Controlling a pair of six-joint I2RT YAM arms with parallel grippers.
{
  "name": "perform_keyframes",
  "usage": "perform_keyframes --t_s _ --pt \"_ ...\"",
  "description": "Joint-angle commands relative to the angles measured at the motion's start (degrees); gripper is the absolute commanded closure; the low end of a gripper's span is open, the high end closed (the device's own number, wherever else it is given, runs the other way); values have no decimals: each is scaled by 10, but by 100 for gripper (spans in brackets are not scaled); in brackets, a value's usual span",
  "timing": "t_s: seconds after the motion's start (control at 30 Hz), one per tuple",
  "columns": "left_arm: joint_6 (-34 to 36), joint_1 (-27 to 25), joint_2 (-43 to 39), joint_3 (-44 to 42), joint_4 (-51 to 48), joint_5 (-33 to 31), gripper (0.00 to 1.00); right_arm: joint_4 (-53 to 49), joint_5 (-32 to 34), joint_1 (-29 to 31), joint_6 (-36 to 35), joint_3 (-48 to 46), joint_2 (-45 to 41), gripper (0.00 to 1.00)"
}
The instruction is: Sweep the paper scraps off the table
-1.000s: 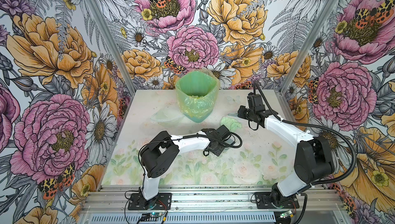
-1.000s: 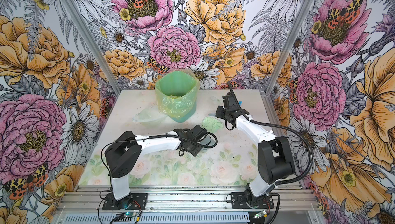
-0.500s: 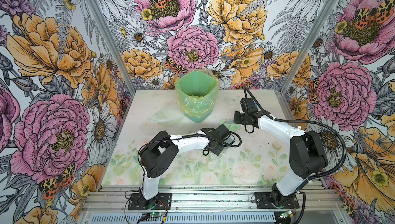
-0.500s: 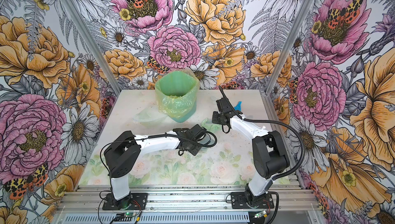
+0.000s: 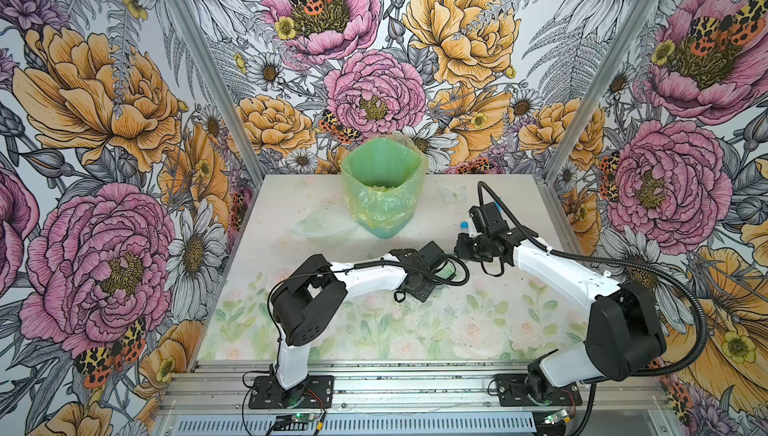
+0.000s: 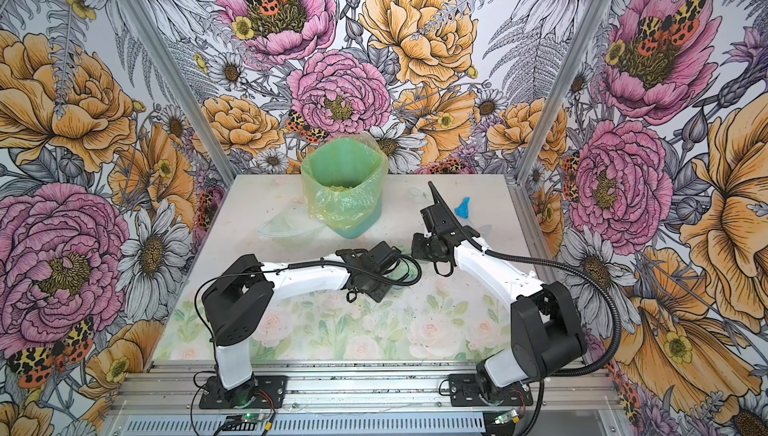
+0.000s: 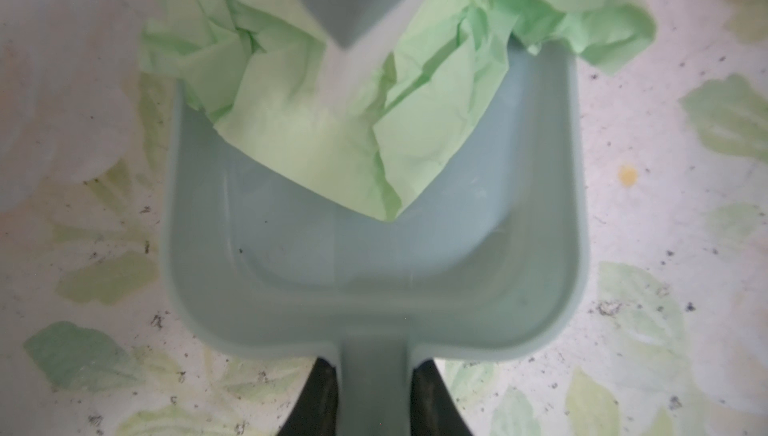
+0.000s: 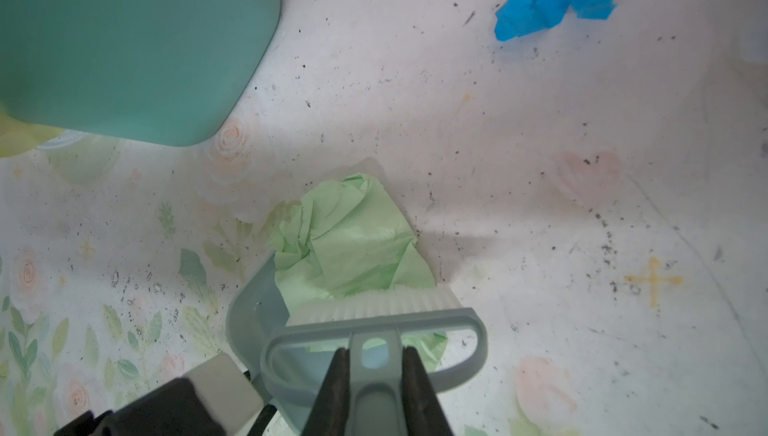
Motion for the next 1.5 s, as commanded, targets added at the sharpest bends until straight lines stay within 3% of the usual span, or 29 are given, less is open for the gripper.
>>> perform_keyframes --t_s 0.0,0.33,0.77,1.2,1.47 --pt "-5 4 -13 -2 18 4 88 -24 12 -7 -4 23 -30 100" --pt "-11 5 -18 -10 29 5 88 -24 55 -50 -39 99 16 100" --pt "-14 7 -21 -19 38 1 88 -24 79 -28 -69 116 82 100" --pt "-18 10 -18 -20 48 2 88 -38 54 -4 -69 46 16 100" --pt "-18 11 -17 -22 56 0 88 -42 -22 -4 -89 31 -3 100"
